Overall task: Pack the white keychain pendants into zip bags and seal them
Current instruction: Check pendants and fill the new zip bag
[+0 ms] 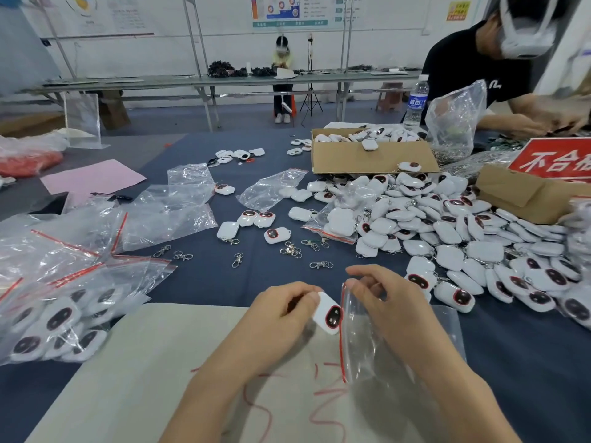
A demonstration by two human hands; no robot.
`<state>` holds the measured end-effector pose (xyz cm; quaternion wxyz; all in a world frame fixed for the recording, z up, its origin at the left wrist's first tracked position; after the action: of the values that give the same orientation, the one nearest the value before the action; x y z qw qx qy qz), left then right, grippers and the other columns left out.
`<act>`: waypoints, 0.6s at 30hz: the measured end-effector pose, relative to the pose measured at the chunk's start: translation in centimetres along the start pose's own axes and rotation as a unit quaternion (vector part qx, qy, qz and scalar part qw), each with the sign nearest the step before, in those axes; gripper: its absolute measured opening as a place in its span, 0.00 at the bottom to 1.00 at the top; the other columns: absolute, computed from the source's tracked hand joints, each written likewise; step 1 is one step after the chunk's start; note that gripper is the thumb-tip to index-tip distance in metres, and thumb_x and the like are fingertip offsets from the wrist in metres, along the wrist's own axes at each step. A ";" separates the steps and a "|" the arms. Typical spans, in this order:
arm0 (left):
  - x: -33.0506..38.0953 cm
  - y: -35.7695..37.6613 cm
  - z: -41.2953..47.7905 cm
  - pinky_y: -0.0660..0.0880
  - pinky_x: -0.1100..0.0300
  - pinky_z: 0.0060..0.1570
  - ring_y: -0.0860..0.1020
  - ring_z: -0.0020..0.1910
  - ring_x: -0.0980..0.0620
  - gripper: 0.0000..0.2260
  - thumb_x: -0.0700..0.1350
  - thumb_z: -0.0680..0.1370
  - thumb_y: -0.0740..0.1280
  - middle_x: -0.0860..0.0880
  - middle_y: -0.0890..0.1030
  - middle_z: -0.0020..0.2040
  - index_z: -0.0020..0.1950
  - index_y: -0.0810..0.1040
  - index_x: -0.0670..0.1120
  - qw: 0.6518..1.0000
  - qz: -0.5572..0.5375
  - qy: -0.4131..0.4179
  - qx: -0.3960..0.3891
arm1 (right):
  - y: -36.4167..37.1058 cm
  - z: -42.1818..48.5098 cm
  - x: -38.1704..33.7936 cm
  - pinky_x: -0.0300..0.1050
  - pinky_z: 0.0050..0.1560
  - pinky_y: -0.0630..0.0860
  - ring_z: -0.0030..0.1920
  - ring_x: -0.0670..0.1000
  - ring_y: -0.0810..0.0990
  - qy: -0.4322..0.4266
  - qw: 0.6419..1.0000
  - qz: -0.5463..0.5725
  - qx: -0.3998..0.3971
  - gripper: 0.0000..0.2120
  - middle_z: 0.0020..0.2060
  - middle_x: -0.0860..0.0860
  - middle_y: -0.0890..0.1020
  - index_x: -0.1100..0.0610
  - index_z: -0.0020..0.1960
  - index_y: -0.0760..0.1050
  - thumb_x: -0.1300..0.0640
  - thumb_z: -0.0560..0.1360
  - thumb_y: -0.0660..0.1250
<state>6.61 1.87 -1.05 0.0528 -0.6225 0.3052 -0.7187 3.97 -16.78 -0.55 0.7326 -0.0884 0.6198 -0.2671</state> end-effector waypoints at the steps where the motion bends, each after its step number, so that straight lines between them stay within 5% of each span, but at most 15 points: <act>1: 0.0 -0.2 0.0 0.71 0.68 0.40 0.78 0.35 0.61 0.08 0.50 0.83 0.64 0.58 0.83 0.39 0.55 0.84 0.55 1.000 -0.017 -0.003 0.004 | -0.2 0.1 0.2 0.31 0.43 0.69 0.41 0.39 0.76 0.001 1.000 0.013 0.012 0.08 0.40 0.33 0.80 0.36 0.49 0.78 0.51 0.78 0.70; 14: 1.3 2.5 -0.6 0.74 0.61 0.36 0.77 0.32 0.58 0.04 0.48 0.81 0.69 0.54 0.81 0.35 0.54 0.81 0.51 0.984 -0.178 -0.017 -0.010 | -1.4 0.4 0.4 0.32 0.37 0.73 0.33 0.41 0.76 -0.004 0.989 0.117 0.090 0.13 0.36 0.37 0.80 0.36 0.49 0.80 0.56 0.79 0.69; 18: 2.4 4.2 -1.1 0.73 0.62 0.38 0.76 0.37 0.56 0.12 0.60 0.78 0.68 0.55 0.84 0.41 0.53 0.83 0.53 0.980 -0.196 0.005 -0.041 | -1.8 0.3 0.5 0.33 0.25 0.73 0.28 0.41 0.74 0.007 0.984 0.142 0.109 0.13 0.33 0.38 0.79 0.38 0.46 0.81 0.58 0.79 0.69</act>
<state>3.80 -2.19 -1.16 -0.1160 -0.6686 0.2064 -0.7049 3.77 -18.55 -0.08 0.7639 0.0829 0.5983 -0.2274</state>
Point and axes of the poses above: each hand's wrist, its own z-axis towards the middle knuckle, its own y-axis out of the palm, x = y × z, the point moved 8 cm from there along z, towards the middle knuckle
